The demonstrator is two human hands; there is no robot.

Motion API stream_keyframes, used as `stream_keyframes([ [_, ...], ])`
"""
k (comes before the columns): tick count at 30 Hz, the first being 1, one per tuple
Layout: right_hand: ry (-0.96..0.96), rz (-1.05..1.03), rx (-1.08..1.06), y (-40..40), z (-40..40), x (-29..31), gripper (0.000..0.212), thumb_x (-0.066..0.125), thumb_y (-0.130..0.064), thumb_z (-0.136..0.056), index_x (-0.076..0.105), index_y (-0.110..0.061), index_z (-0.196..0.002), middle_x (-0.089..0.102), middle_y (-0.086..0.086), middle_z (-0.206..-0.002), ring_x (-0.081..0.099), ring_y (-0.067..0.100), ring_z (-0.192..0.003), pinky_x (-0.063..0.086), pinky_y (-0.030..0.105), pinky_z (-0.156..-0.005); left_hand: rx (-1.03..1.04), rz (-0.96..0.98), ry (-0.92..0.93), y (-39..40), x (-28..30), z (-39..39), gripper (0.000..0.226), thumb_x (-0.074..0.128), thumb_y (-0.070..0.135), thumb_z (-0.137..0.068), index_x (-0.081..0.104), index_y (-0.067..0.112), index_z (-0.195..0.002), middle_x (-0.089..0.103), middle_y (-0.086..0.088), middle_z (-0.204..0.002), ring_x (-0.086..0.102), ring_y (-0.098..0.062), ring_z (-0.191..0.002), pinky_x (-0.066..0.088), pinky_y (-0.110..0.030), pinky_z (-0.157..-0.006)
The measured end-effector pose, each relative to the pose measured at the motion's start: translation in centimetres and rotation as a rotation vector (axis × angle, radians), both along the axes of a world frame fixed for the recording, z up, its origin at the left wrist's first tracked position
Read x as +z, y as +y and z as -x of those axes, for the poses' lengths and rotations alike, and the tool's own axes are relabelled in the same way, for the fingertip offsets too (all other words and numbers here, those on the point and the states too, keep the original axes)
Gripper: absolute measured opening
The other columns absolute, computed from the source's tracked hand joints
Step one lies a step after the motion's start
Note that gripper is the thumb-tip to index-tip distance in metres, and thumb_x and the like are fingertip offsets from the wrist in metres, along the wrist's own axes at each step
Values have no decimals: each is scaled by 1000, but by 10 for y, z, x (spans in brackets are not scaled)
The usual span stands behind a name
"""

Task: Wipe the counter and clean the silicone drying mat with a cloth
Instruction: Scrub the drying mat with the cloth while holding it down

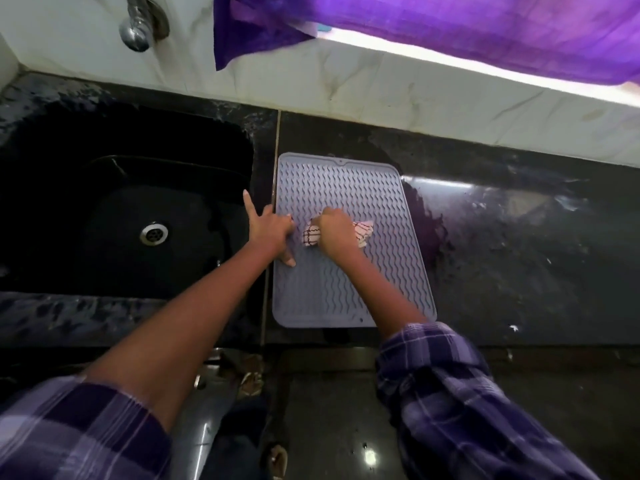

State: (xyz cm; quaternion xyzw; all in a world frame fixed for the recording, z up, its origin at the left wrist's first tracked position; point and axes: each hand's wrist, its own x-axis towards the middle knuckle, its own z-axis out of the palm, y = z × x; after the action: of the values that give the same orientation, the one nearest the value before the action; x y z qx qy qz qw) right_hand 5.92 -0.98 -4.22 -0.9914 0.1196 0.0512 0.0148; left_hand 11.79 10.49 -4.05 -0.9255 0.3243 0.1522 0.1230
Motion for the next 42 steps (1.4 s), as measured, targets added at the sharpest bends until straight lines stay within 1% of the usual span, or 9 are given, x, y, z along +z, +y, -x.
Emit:
stream_keyframes([
  [9,391,-218,91,20,80,25,29,63,-12,-83,57,-5,-111,60,11,-108,58,24,-102,50,31,-88,-48,-83,-65,3,14,16,71,72,66,-64,61,20,-118,61,-3,-123,35,-24,-135,-9,-69,-110],
  [12,221,-275,-10,13,48,36,16,64,-10,-82,62,-8,-98,61,8,-93,61,23,-93,49,28,-77,-46,-61,-99,3,19,23,62,76,61,-63,64,21,-109,64,-2,-117,38,-22,-132,-8,-70,-110],
  [16,77,-84,15,34,59,7,28,58,-8,-86,64,-8,-114,59,12,-117,55,27,-110,45,35,-96,-58,-77,-88,13,8,33,55,76,53,-68,65,26,-114,63,2,-117,43,-21,-129,-8,-70,-109],
  [21,215,-228,158,40,122,4,38,60,-1,-81,63,-9,-118,59,14,-122,55,29,-112,45,35,-96,-65,-91,-72,14,9,33,57,77,56,-65,67,28,-113,64,2,-113,46,-20,-125,-10,-69,-109],
  [26,231,-307,-12,37,94,20,24,59,-7,-84,65,-3,-107,65,15,-100,62,31,-101,51,39,-88,-45,-87,-79,14,12,37,53,75,51,-71,65,24,-115,63,1,-114,46,-20,-125,-7,-70,-110],
  [30,86,-76,70,57,94,3,31,53,-6,-88,61,-6,-118,57,14,-121,53,29,-114,43,36,-99,-56,-96,-77,15,9,37,55,73,53,-73,62,24,-118,62,1,-116,45,-21,-125,-6,-72,-109],
  [34,162,-163,305,54,133,0,44,60,-4,-83,59,-13,-126,52,9,-130,46,25,-123,37,34,-106,-57,-118,-84,12,8,39,55,76,53,-69,65,25,-114,63,1,-112,47,-20,-123,-8,-71,-107],
  [39,353,68,165,29,128,25,25,54,-13,-90,58,-5,-113,63,11,-111,61,25,-103,49,35,-89,-82,-84,-94,16,4,36,54,75,54,-69,65,25,-113,62,2,-113,46,-19,-124,-7,-73,-108],
  [42,295,2,188,36,106,32,31,58,-15,-86,58,-5,-116,61,13,-117,59,29,-110,47,37,-93,-86,-95,-100,15,5,38,53,75,54,-70,66,24,-112,62,1,-112,46,-19,-123,-7,-73,-107],
])
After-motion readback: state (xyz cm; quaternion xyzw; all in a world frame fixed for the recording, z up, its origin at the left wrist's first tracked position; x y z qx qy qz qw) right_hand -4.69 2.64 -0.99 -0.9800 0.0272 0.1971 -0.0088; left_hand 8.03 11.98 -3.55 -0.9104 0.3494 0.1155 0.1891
